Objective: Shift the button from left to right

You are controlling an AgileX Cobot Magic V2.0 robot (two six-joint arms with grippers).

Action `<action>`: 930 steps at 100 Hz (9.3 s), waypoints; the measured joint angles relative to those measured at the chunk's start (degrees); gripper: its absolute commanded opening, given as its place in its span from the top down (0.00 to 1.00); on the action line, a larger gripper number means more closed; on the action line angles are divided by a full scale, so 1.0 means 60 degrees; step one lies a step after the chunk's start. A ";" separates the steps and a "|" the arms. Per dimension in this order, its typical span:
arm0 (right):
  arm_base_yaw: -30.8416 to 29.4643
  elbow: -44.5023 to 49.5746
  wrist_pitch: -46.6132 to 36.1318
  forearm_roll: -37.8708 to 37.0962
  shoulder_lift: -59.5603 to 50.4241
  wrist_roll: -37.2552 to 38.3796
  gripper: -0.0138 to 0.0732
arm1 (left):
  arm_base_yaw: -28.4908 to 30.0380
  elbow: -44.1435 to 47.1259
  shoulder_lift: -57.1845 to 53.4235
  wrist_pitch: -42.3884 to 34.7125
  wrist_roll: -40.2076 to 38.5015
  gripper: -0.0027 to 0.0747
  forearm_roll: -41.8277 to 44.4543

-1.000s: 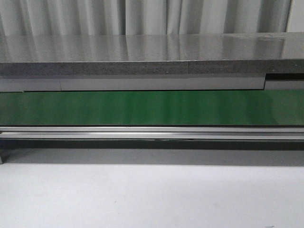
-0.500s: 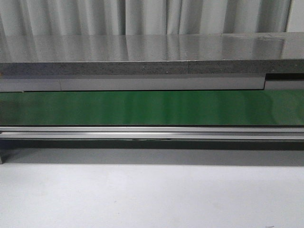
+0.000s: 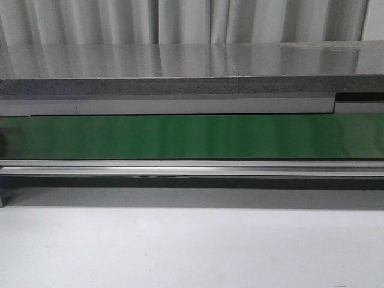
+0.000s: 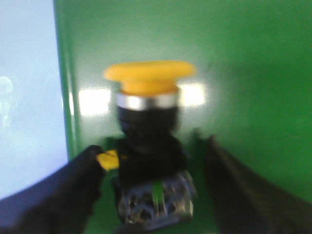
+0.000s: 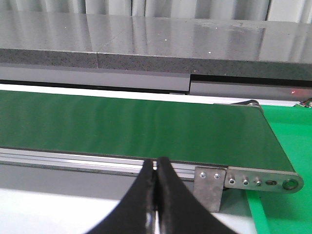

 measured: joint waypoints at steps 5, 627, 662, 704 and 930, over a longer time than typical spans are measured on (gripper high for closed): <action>0.0000 0.0000 0.0000 0.0000 0.0000 0.0000 0.98 | 0.0000 0.0000 0.0000 0.0000 0.0000 0.09 0.0000; 0.2764 -1.0479 0.3329 0.1128 1.5747 -0.0558 0.21 | -0.1675 1.0113 -1.4595 -0.6154 0.0073 0.96 -0.1389; 0.2236 -1.0495 0.3692 0.0823 1.6142 -0.0558 0.66 | -0.1675 1.0113 -1.4595 -0.6154 0.0073 0.96 -0.1389; 0.1995 -1.1496 0.5268 -0.0994 1.4691 -0.0558 0.68 | -0.1675 1.0113 -1.4595 -0.6154 0.0073 0.96 -0.1389; -0.4927 -1.1798 0.4574 -0.0212 1.7901 -0.2601 0.33 | -0.1675 1.0113 -1.4595 -0.6154 0.0073 0.96 -0.1389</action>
